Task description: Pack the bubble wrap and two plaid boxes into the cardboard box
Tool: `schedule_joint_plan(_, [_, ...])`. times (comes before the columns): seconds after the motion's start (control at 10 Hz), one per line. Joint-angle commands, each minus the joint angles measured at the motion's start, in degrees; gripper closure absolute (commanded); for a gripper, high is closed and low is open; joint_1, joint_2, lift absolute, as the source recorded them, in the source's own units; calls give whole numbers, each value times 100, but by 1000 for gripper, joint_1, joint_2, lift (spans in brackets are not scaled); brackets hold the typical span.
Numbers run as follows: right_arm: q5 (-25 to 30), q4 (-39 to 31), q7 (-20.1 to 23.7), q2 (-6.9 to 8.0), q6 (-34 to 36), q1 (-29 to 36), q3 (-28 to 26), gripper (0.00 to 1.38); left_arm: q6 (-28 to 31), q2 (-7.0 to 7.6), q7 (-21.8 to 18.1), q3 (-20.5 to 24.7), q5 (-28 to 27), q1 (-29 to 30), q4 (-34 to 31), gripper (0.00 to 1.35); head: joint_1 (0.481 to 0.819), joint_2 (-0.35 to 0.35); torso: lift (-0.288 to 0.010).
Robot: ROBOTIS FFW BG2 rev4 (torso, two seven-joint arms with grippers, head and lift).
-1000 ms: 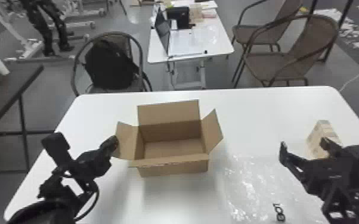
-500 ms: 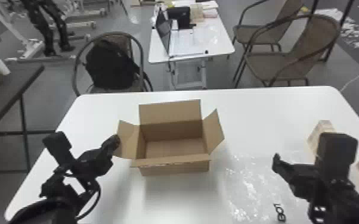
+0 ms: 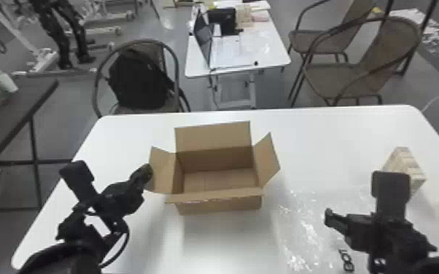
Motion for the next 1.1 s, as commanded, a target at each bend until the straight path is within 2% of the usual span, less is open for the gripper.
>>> schedule_joint_plan(0.0, [-142,192,0,-9,463,-277,1,283,-4,-15,0,-9,0,0,8,1211,695,171,-71])
schedule_joint_plan(0.3, [-450,640,-88,26,1298,-743,-87,280,-22,-15,0,-18,-26,0,17,1211,695,178,-71])
schedule_joint_plan(0.6, [-652,1123,-97,35,1500,-1033,-184,285,-39,-15,0,-36,-70,-26,26,1211,695,178,-71])
schedule_joint_plan(0.8, [-766,1334,-97,-18,1623,-1165,-184,309,-57,-15,0,-45,-88,-35,26,1211,695,177,-71])
schedule_joint_plan(0.9, [-775,1343,-97,-27,1623,-1147,-184,447,-92,-15,0,-53,-97,-35,35,1211,695,177,-71])
schedule_joint_plan(1.0, [-854,1308,-97,-44,1526,-1103,-202,785,-118,-15,0,-45,-106,-26,35,1211,695,177,-71])
